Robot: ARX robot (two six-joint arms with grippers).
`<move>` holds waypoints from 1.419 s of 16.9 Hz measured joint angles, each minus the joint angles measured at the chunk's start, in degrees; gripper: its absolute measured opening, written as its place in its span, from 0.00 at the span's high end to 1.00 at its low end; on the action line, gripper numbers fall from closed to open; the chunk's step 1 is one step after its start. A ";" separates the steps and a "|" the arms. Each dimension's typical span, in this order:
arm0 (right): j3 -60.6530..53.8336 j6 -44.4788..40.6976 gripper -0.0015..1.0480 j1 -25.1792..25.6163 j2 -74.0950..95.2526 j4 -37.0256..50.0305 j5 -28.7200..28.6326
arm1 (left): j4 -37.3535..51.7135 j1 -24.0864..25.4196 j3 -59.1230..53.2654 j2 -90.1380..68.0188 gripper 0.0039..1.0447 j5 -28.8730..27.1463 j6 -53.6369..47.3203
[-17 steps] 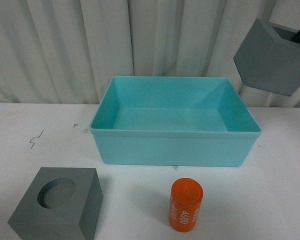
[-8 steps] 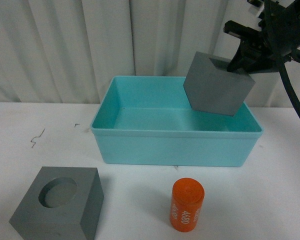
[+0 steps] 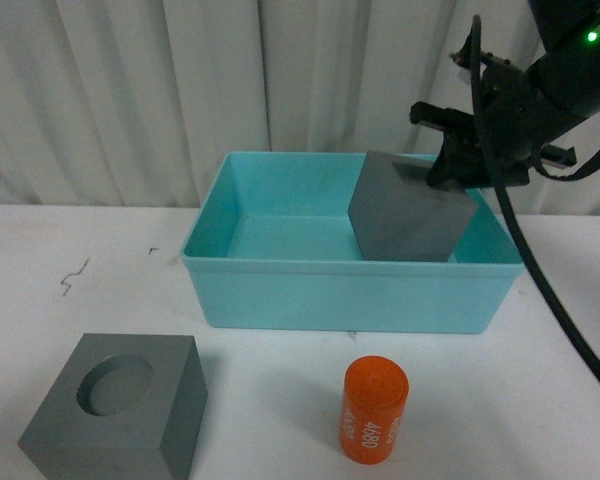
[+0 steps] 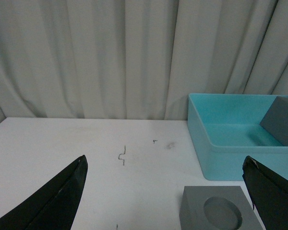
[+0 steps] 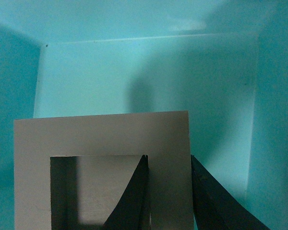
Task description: Place gray and orange parts in blue box
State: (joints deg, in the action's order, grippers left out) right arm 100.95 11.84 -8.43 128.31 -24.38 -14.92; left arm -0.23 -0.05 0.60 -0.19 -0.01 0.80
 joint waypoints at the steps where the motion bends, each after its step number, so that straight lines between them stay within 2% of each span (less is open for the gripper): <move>1: 0.00 0.55 0.82 -0.59 1.01 0.15 0.22 | 0.00 0.00 0.00 0.00 0.06 0.00 0.00; 2: 0.22 1.36 0.82 -1.01 1.81 -0.13 1.64 | 0.00 0.00 0.00 0.00 0.06 0.00 0.00; 6: 12.72 2.29 0.82 -1.25 11.28 -5.62 4.46 | 0.00 0.00 0.00 0.00 0.06 0.00 0.00; 9: 14.12 1.73 0.82 -1.22 12.04 -5.51 6.21 | 0.00 0.00 0.00 0.00 0.06 0.00 0.00; 10: 14.64 1.53 0.79 -0.96 12.04 -5.46 6.10 | 0.00 0.00 0.00 0.00 0.06 0.00 0.00; 11: 15.06 1.57 0.68 -0.92 12.04 -5.49 5.97 | 0.00 0.00 0.00 0.00 0.06 0.00 0.00; 18: 13.70 2.03 0.09 -0.94 8.41 -3.74 4.35 | 0.00 0.00 0.00 0.00 0.06 0.00 0.00; 19: 12.44 2.62 0.05 -0.94 6.25 -2.32 3.72 | 0.00 0.00 0.00 0.00 0.06 0.00 0.00; 24: 3.30 4.07 0.06 -1.42 -6.25 5.84 2.82 | 0.00 0.00 0.00 0.00 0.06 0.00 0.00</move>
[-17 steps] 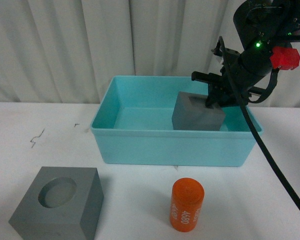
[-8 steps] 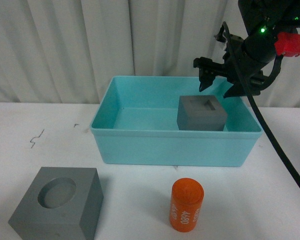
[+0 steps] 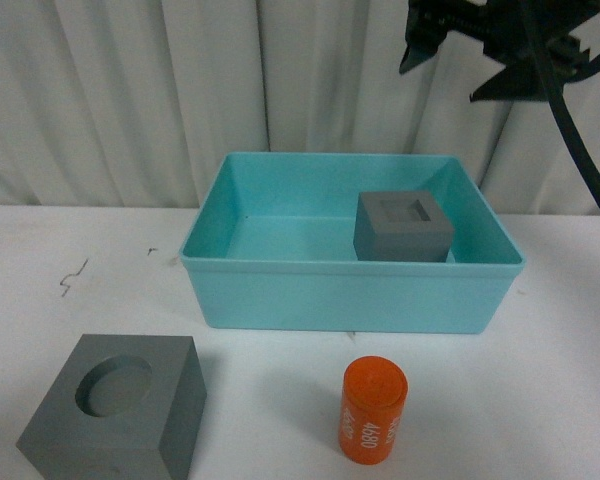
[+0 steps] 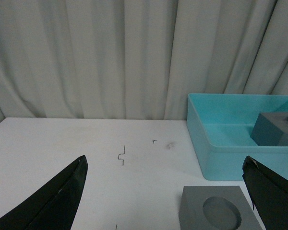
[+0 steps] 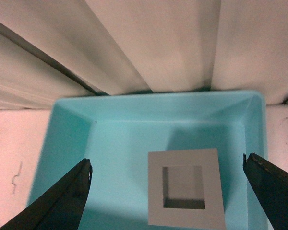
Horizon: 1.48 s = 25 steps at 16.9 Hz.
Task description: Place gray and orange parts in blue box
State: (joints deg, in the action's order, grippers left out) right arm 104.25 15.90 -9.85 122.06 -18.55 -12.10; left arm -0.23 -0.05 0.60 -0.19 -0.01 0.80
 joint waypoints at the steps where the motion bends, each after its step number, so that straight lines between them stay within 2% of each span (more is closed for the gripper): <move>1: -2.16 0.07 0.06 -0.28 -2.58 1.68 -0.22 | 0.00 0.00 0.00 0.00 0.06 0.00 0.00; 5: -13.86 0.02 0.06 -1.77 -14.73 8.44 -0.59 | 0.00 0.00 0.00 0.00 0.06 0.00 0.00; 6: -21.42 -2.16 0.11 -3.02 -19.32 21.18 4.55 | 0.02 0.00 0.00 0.00 0.06 -0.02 0.00; 7: -40.57 -10.60 0.32 -2.38 -30.84 42.71 19.91 | 0.00 0.00 0.00 0.00 0.06 0.00 0.00; 9: -60.06 -14.12 0.56 1.88 -46.58 55.08 20.96 | 0.00 0.00 0.00 0.00 0.06 -0.02 0.00; 12: -77.77 -15.21 0.93 3.23 -53.75 59.21 18.08 | 0.02 0.00 0.00 0.00 0.06 0.00 0.00; 13: -81.15 -15.52 0.98 3.98 -55.19 59.82 17.62 | -0.02 0.00 0.00 -0.02 0.06 -0.02 0.00; 16: -88.37 -15.58 0.98 5.79 -63.84 61.88 16.37 | 0.00 0.00 0.00 0.00 0.06 0.02 0.00; 18: -92.56 -15.61 0.98 9.44 -67.04 60.67 12.48 | 0.00 0.00 0.00 0.00 0.06 -0.04 0.00; 19: -94.16 -15.58 0.98 10.23 -69.59 60.22 12.59 | 0.00 0.00 0.00 0.00 0.06 0.00 0.00; 25: -100.10 -15.58 0.98 10.16 -82.62 53.64 12.28 | 0.02 0.00 0.00 0.00 0.06 0.00 0.00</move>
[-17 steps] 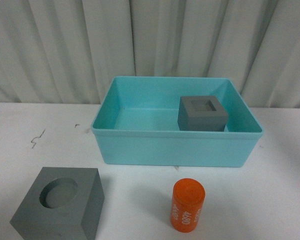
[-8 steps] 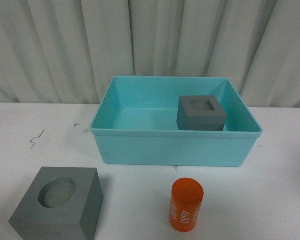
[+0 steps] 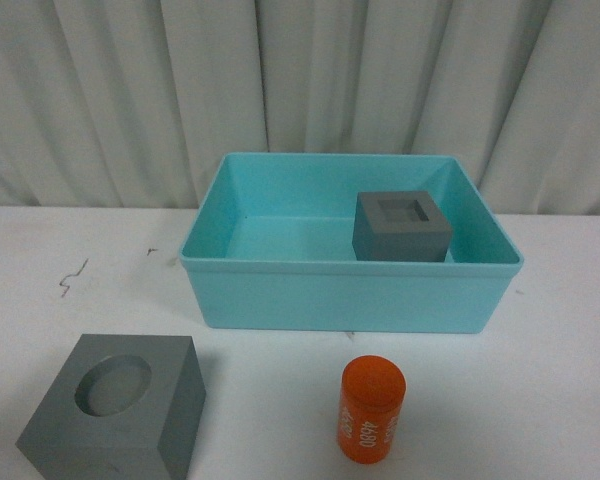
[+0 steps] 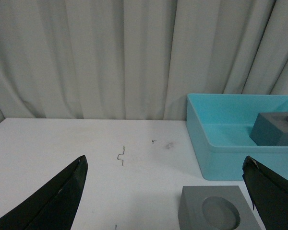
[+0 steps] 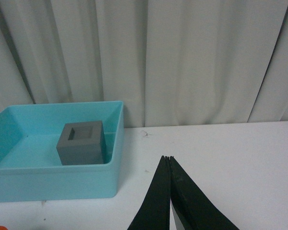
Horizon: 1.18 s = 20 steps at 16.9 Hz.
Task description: Place gray and orange parts in blue box
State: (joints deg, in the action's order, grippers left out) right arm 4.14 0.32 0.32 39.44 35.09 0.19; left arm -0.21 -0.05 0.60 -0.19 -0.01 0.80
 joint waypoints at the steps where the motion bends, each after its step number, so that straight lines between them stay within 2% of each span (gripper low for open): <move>1: -0.68 0.00 0.98 0.00 -2.23 -1.66 0.00 | 0.00 0.00 0.00 0.00 0.06 0.00 0.00; 2: -1.18 0.00 0.98 0.00 -4.42 -3.52 0.00 | -0.02 0.00 0.00 0.00 0.06 0.00 0.00; 3: -2.97 0.00 0.98 0.00 -4.87 -0.13 0.00 | -0.02 0.00 0.00 0.00 0.06 0.00 0.00; 12: -3.50 -0.02 0.98 0.00 -21.77 -17.38 0.00 | 0.00 0.00 0.00 0.00 0.06 0.00 0.00; 20: -3.50 0.00 0.98 0.00 -28.17 -23.69 0.00 | -0.02 0.00 0.00 0.00 0.06 0.00 0.00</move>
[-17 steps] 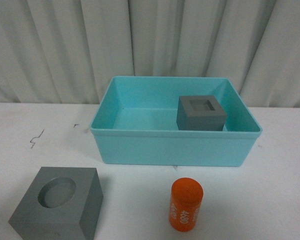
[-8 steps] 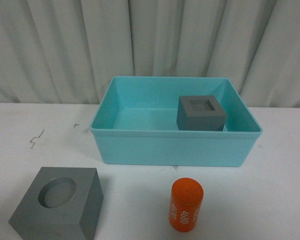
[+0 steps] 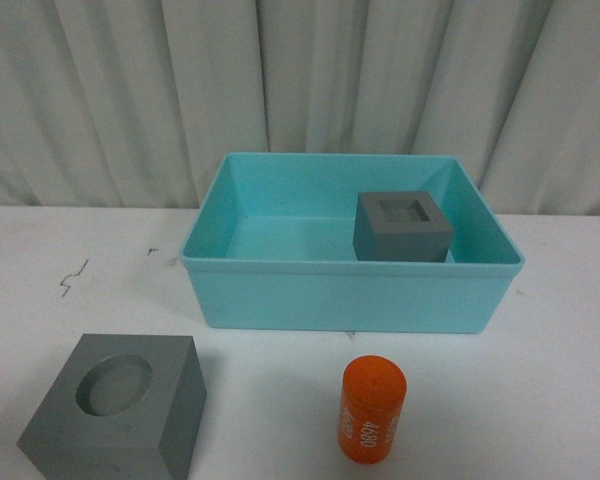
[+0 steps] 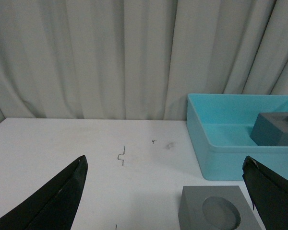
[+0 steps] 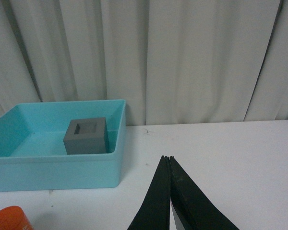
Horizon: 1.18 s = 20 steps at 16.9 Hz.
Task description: Place gray and orange parts in blue box
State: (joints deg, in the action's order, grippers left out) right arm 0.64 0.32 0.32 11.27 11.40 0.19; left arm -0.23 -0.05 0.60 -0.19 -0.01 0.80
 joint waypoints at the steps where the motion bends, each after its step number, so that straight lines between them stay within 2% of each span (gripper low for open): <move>1: 0.00 -0.02 0.98 0.00 -0.59 -0.52 0.00 | 0.02 0.00 0.00 0.00 0.06 0.00 0.00; 3: 0.02 0.00 0.98 0.00 -2.49 -3.23 0.00 | 0.00 0.00 0.00 0.00 0.06 0.00 0.00; 4: 0.02 0.00 0.98 0.00 -7.02 -10.29 -0.20 | 0.00 0.00 0.00 0.00 0.06 0.00 0.00; 5: 0.02 -0.02 0.98 0.00 -10.16 -11.74 -0.15 | 0.02 0.00 0.00 0.00 0.06 -0.11 0.00; 12: 0.02 -0.02 0.98 0.00 -11.13 -11.58 -0.15 | 0.04 0.00 0.00 0.00 0.06 0.00 0.00; 13: 0.02 -0.04 0.84 0.00 -11.13 -11.61 -0.15 | 0.04 0.00 0.00 0.00 0.06 0.00 0.00; 15: 0.02 -0.04 0.67 0.00 -11.13 -11.61 -0.17 | 0.04 0.00 0.00 0.00 0.06 0.00 0.00; 20: 0.02 -0.04 0.50 0.00 -11.13 -11.61 -0.17 | 0.04 0.00 0.00 0.00 0.06 0.00 0.00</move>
State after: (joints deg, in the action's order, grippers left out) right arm 0.67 0.27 0.32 0.14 -0.21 0.01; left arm -0.19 -0.05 0.60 -0.19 -0.01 0.80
